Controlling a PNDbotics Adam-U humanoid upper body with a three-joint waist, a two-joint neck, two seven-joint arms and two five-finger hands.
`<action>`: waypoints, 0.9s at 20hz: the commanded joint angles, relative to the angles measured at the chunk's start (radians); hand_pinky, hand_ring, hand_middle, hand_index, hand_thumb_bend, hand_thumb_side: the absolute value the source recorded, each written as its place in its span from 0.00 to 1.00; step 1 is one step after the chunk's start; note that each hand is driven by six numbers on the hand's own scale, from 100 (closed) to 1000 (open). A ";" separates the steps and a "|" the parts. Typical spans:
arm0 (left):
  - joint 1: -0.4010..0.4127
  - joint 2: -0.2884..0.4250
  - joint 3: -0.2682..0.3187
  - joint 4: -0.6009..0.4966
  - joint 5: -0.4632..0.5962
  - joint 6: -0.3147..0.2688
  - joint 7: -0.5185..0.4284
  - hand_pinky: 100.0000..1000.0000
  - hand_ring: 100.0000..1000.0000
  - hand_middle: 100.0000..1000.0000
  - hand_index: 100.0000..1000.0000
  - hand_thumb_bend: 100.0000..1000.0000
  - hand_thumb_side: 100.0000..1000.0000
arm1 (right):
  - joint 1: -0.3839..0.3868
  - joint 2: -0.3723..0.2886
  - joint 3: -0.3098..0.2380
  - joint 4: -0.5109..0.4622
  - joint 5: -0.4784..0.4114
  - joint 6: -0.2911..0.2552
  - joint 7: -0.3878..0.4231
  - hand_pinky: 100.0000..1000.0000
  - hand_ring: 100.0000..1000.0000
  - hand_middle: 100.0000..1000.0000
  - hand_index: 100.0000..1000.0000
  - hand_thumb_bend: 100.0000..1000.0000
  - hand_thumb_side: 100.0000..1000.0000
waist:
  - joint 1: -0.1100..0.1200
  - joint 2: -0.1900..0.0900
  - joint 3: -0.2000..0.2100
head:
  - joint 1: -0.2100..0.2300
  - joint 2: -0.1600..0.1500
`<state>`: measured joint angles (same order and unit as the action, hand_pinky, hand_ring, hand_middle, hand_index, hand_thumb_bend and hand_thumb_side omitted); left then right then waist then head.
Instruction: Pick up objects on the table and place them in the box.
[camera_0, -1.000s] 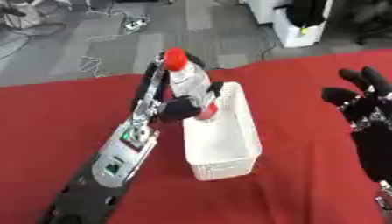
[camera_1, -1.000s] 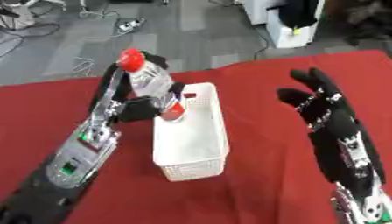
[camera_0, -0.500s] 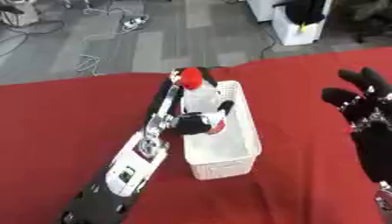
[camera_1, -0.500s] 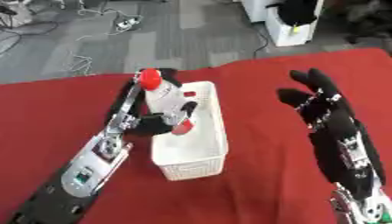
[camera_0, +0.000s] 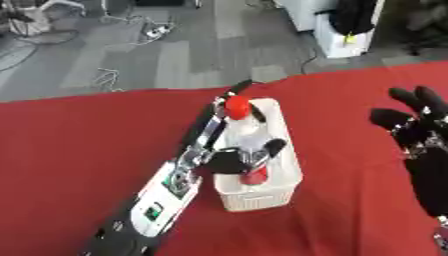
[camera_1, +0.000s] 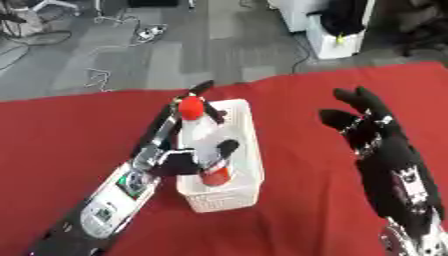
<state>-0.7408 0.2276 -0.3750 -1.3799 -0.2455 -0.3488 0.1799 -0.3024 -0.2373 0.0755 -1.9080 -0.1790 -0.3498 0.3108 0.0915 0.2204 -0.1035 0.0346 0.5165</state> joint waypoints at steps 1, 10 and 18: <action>-0.015 0.008 0.009 -0.015 -0.034 -0.032 -0.013 1.00 1.00 1.00 1.00 0.64 0.72 | -0.013 -0.005 -0.002 -0.015 0.001 -0.002 0.000 0.86 0.81 0.91 1.00 0.25 0.88 | -0.007 -0.014 0.002 | 0.011 -0.013; -0.013 0.010 0.011 -0.012 -0.074 -0.043 0.001 1.00 1.00 1.00 1.00 0.65 0.74 | -0.010 -0.004 -0.002 -0.014 0.003 -0.004 0.002 0.86 0.81 0.91 1.00 0.26 0.89 | -0.012 -0.012 0.010 | 0.015 -0.017; 0.023 0.061 0.049 -0.172 -0.039 0.019 0.075 0.91 1.00 1.00 0.93 0.60 0.70 | -0.005 -0.007 -0.003 -0.013 0.006 -0.003 0.004 0.86 0.81 0.91 1.00 0.26 0.88 | -0.014 -0.009 0.044 | 0.000 -0.020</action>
<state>-0.7074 0.2612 -0.3429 -1.5014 -0.2953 -0.3409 0.2395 -0.3015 -0.2371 0.0755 -1.9080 -0.1750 -0.3519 0.3136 0.0847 0.2263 -0.0567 0.0363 0.5078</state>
